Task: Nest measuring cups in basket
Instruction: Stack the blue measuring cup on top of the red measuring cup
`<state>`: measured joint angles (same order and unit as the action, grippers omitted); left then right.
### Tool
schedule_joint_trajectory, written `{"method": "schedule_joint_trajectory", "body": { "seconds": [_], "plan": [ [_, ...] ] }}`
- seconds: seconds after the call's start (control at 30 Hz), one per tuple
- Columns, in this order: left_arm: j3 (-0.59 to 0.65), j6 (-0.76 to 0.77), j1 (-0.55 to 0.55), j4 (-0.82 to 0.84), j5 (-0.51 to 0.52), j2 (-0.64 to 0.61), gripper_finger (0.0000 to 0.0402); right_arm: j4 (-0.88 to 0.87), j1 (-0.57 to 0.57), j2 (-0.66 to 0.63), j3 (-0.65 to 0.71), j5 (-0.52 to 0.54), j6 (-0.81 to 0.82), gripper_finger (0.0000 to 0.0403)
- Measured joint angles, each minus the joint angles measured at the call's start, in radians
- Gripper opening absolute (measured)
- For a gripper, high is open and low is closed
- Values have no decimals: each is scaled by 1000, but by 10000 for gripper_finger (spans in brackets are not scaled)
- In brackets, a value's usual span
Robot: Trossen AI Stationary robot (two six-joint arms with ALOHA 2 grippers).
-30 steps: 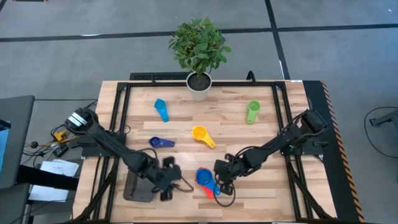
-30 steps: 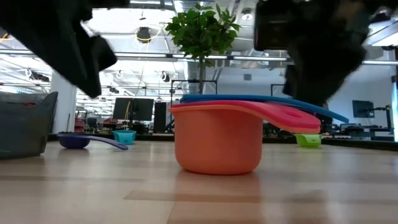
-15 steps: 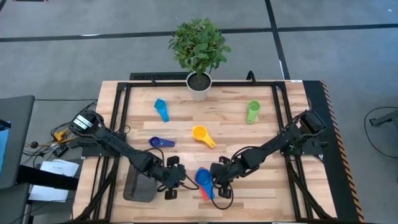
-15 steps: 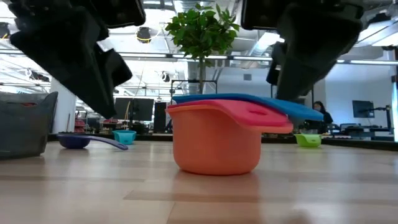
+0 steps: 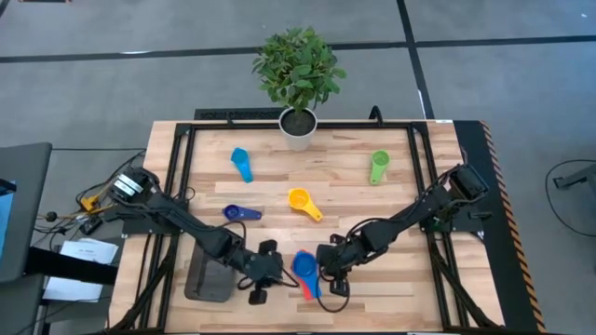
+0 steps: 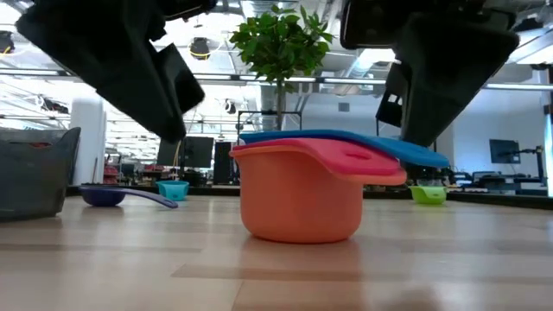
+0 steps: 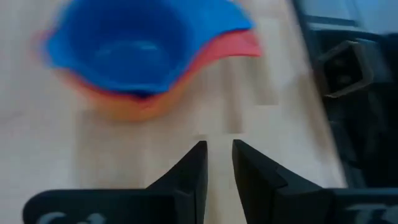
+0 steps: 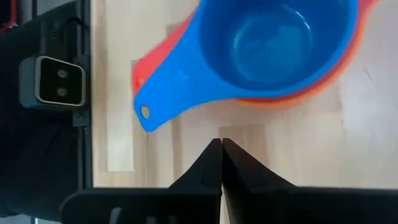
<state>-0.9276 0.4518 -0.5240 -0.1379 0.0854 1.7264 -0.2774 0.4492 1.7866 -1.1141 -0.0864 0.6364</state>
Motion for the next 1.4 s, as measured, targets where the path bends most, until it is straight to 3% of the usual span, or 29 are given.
{"method": "schedule_joint_trajectory", "body": {
  "seconds": [0.1,0.23,0.47,0.73,1.4],
  "plan": [
    [-1,-7,8,-66,-76,30,61,17,0,0,0,-2,-6,19],
    [-13,1,8,-64,-65,46,61,43,0,1,0,-22,-5,14],
    [-18,-20,10,-207,-72,90,61,59,9,1,0,-23,3,20],
    [-21,3,20,-223,-80,144,61,86,6,1,1,-21,3,17],
    [-20,-24,98,-248,-32,143,61,86,-2,2,1,-17,12,16]
  ]
}}
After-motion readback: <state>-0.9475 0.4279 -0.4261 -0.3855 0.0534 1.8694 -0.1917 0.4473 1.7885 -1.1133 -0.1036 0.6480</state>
